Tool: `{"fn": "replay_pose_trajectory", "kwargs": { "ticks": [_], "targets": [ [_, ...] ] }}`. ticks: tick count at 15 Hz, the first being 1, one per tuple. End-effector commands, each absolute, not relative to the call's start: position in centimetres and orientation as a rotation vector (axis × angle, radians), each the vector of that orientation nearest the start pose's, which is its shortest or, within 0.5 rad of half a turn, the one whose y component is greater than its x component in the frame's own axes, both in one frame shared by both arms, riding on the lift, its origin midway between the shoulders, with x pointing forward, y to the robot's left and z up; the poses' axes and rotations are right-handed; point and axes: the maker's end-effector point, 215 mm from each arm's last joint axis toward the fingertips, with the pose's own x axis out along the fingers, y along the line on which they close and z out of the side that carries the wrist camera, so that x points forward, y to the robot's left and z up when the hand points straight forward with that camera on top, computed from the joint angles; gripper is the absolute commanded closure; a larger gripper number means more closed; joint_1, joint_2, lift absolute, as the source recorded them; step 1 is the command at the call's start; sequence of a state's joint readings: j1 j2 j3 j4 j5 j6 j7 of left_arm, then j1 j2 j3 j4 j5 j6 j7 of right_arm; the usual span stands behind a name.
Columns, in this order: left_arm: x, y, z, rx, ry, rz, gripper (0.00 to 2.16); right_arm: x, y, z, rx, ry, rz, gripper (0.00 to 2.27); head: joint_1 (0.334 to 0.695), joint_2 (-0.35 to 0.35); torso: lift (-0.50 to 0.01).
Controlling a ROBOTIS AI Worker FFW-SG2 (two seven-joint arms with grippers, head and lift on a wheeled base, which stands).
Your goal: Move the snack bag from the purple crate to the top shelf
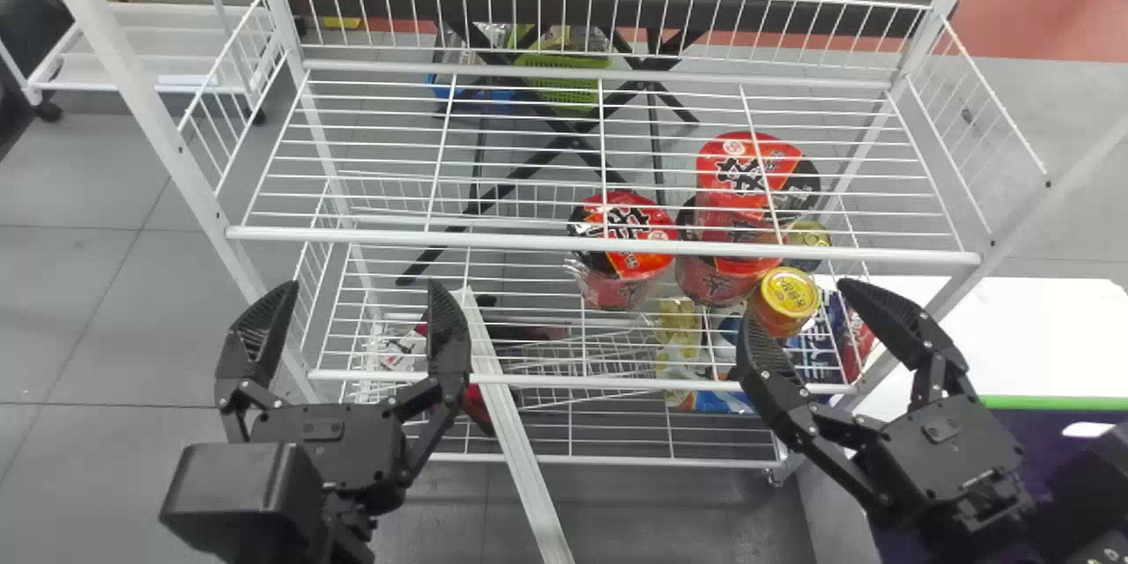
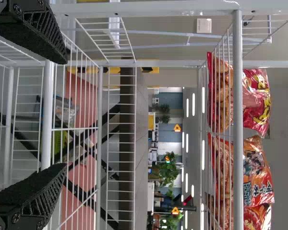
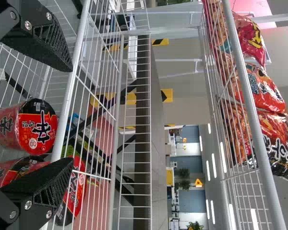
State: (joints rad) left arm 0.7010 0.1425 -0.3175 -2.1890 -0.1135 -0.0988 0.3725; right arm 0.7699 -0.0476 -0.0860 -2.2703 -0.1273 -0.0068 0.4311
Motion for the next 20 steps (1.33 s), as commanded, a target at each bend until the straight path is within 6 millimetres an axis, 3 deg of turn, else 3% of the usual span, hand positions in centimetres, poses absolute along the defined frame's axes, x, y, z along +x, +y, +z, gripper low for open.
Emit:
{"fn": "replay_pose_trajectory", "kwargs": {
  "ticks": [1, 14, 20],
  "targets": [
    [36.8, 14.7, -31.2, 0.01, -0.015, 0.029, 0.03, 35.7, -17.8, -31.6, 0.047, 0.053, 0.394, 0.17, 0.695, -0.05, -0.403],
    [36.8, 14.7, -31.3, 0.011, -0.015, 0.029, 0.03, 35.7, -17.9, -31.4, 0.05, 0.045, 0.394, 0.17, 0.695, -0.052, -0.455],
    [36.9, 14.7, -31.3, 0.013, -0.015, 0.029, 0.03, 35.8, -18.5, -30.2, 0.061, 0.011, 0.384, 0.17, 0.695, -0.055, -0.458]
  ]
}}
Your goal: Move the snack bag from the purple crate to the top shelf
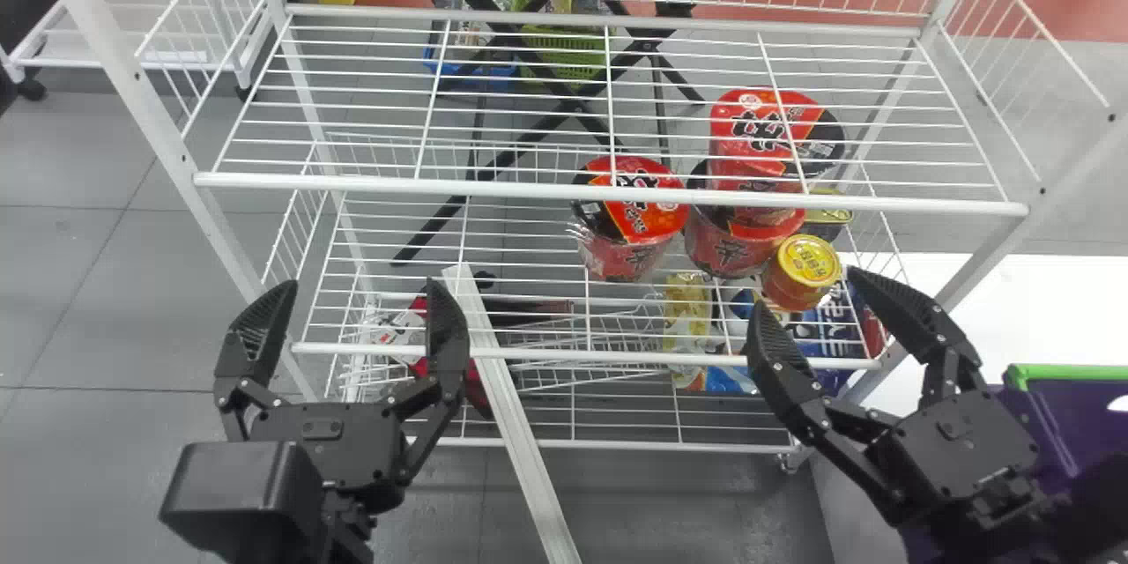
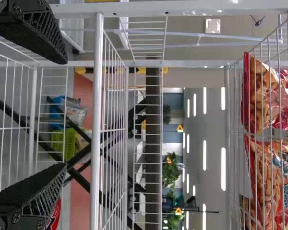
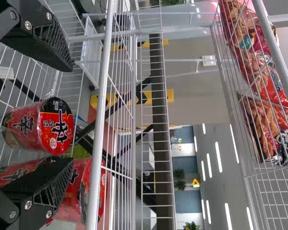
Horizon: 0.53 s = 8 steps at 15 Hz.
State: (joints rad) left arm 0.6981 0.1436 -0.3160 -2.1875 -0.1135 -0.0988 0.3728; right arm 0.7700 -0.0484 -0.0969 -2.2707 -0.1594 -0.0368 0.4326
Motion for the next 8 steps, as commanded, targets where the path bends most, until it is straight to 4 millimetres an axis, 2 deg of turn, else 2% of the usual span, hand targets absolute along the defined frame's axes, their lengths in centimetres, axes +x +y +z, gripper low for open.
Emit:
{"fn": "replay_pose_trajectory", "kwargs": {
  "ticks": [1, 3, 4, 6, 7, 8],
  "targets": [
    [36.9, 14.8, -31.3, 0.014, -0.015, 0.03, 0.03, 35.8, -18.8, -30.0, 0.055, 0.007, 0.381, 0.17, 0.695, -0.057, -0.458],
    [36.9, 14.9, -31.3, 0.015, -0.015, 0.032, 0.03, 36.2, -20.0, -30.5, 0.071, 0.076, 0.36, 0.17, 0.695, -0.06, -0.458],
    [36.9, 15.0, -31.4, 0.015, -0.013, 0.033, 0.03, 36.3, -21.5, -31.5, 0.137, 0.163, 0.353, 0.17, 0.695, -0.065, -0.458],
    [37.0, 15.1, -32.0, 0.014, -0.003, 0.034, 0.03, 36.1, -25.0, -31.8, 0.209, 0.27, 0.348, 0.17, 0.695, -0.08, -0.458],
    [37.1, 15.1, -32.2, 0.015, -0.001, 0.034, 0.03, 35.7, -26.6, -32.8, 0.256, 0.357, 0.35, 0.17, 0.695, -0.111, -0.458],
    [37.1, 15.1, -32.1, 0.015, -0.003, 0.032, 0.03, 34.5, -28.1, -34.3, 0.365, 0.489, 0.356, 0.17, 0.695, -0.131, -0.458]
  ]
}}
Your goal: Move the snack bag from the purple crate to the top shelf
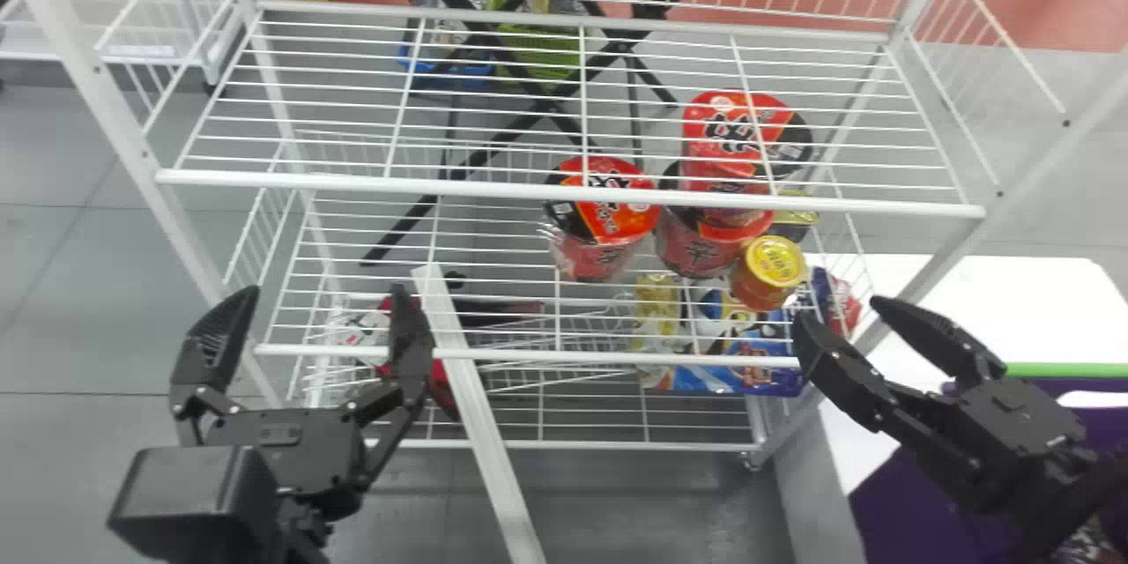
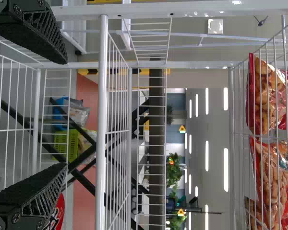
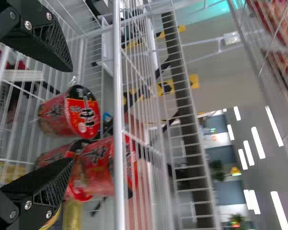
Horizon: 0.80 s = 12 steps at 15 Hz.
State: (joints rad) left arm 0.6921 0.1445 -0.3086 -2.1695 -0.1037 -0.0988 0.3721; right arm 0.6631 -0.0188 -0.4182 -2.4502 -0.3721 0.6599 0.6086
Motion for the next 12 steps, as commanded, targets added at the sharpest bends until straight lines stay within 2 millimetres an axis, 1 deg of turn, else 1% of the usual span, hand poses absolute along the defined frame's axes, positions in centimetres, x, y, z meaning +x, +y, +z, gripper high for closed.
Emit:
{"fn": "replay_pose_trajectory", "kwargs": {
  "ticks": [1, 2, 3, 4, 5, 6, 7, 9, 10, 12],
  "targets": [
    [37.2, 15.1, -32.2, 0.012, -0.002, 0.033, 0.03, 33.6, -29.2, -34.4, 0.447, 0.555, 0.357, 0.17, 0.695, -0.147, -0.458],
    [37.4, 15.0, -32.3, 0.006, -0.001, 0.03, 0.03, 33.5, -31.2, -33.7, 0.492, 0.567, 0.325, 0.17, 0.695, -0.168, -0.458],
    [37.4, 14.9, -32.5, 0.005, 0.003, 0.027, 0.03, 33.6, -33.1, -32.5, 0.521, 0.553, 0.299, 0.17, 0.695, -0.211, -0.458],
    [37.4, 14.9, -32.7, 0.008, 0.006, 0.022, 0.03, 33.5, -34.0, -31.3, 0.579, 0.551, 0.306, 0.17, 0.695, -0.237, -0.458],
    [37.5, 14.7, -33.0, 0.009, 0.009, 0.019, 0.03, 33.7, -35.2, -29.6, 0.624, 0.532, 0.309, 0.17, 0.695, -0.258, -0.458],
    [37.6, 14.4, -33.0, 0.007, 0.007, 0.01, 0.03, 34.0, -37.0, -28.3, 0.596, 0.507, 0.293, 0.17, 0.695, -0.277, -0.458],
    [37.7, 14.4, -33.0, 0.008, 0.008, 0.009, 0.03, 34.1, -38.1, -28.0, 0.561, 0.516, 0.282, 0.17, 0.695, -0.291, -0.458],
    [37.8, 14.5, -33.2, 0.007, 0.01, 0.011, 0.03, 35.1, -41.3, -25.9, 0.483, 0.498, 0.246, 0.17, 0.695, -0.338, -0.458],
    [37.8, 14.6, -33.3, 0.007, 0.012, 0.012, 0.03, 35.4, -42.7, -24.9, 0.443, 0.493, 0.224, 0.17, 0.695, -0.35, -0.458],
    [37.7, 14.6, -33.5, 0.008, 0.016, 0.012, 0.03, 35.5, -46.0, -23.3, 0.363, 0.506, 0.182, 0.14, 0.695, -0.35, -0.458]
  ]
}}
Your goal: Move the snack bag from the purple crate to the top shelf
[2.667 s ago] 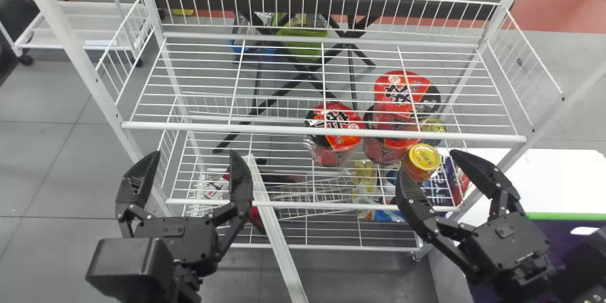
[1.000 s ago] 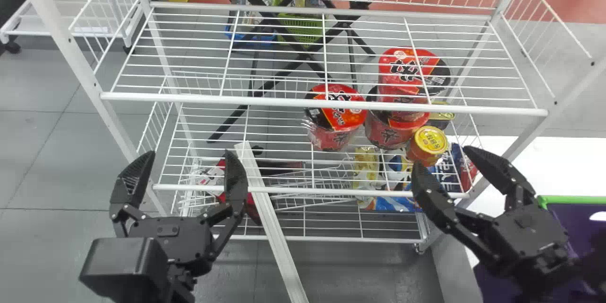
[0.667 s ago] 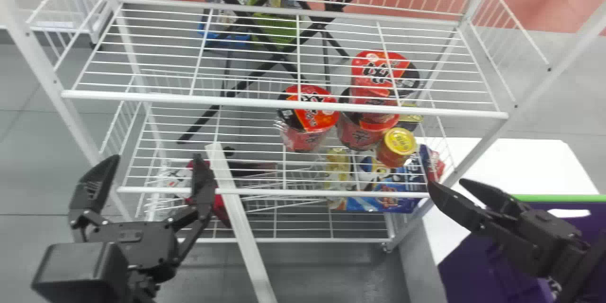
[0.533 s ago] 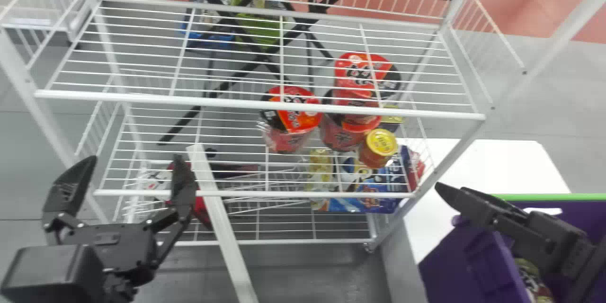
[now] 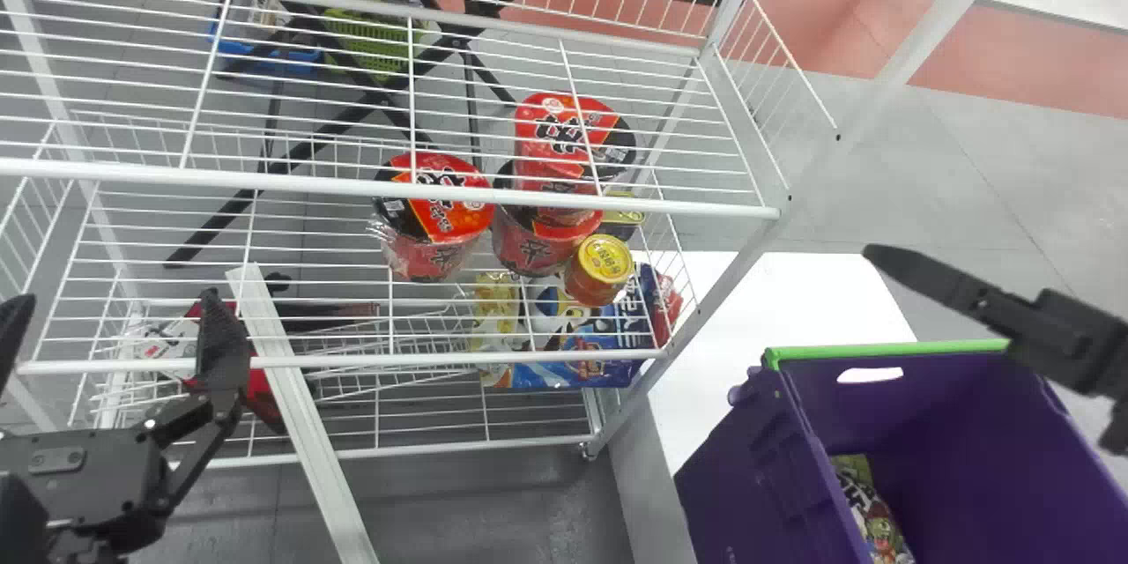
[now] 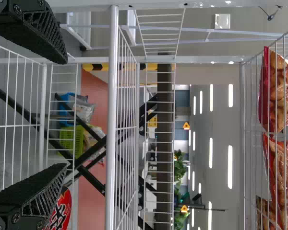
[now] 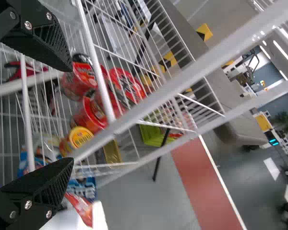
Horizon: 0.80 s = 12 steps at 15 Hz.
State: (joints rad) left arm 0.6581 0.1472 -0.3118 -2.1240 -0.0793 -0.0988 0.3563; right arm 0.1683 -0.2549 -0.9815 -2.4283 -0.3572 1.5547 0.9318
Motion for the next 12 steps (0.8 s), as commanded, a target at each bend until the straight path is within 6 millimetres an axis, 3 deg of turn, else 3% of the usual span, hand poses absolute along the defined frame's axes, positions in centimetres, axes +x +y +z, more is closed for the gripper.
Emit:
{"fn": "replay_pose_trajectory", "kwargs": {
  "ticks": [1, 4, 7, 9, 12],
  "targets": [
    [37.7, 14.7, -33.7, 0.012, 0.019, 0.013, 0.03, 35.8, -47.5, -22.1, 0.331, 0.506, 0.173, 0.13, 0.695, -0.35, -0.458],
    [37.8, 14.7, -33.8, 0.012, 0.02, 0.015, 0.03, 35.8, -52.5, -19.2, 0.205, 0.547, 0.104, 0.13, 0.695, -0.35, -0.458],
    [37.9, 14.3, -34.5, 0.018, 0.029, 0.008, 0.03, 35.5, -54.7, -19.6, 0.178, 0.671, 0.136, 0.13, 0.695, -0.35, -0.458],
    [37.9, 14.1, -34.9, 0.021, 0.034, 0.006, 0.03, 34.8, -58.8, -23.6, 0.148, 0.805, -0.014, 0.08, 0.695, -0.35, -0.458],
    [37.8, 14.2, -35.0, 0.026, 0.037, 0.007, 0.03, 32.7, -63.1, -29.0, 0.171, 0.981, -0.142, 0.0, 0.695, -0.35, -0.458]
  ]
}}
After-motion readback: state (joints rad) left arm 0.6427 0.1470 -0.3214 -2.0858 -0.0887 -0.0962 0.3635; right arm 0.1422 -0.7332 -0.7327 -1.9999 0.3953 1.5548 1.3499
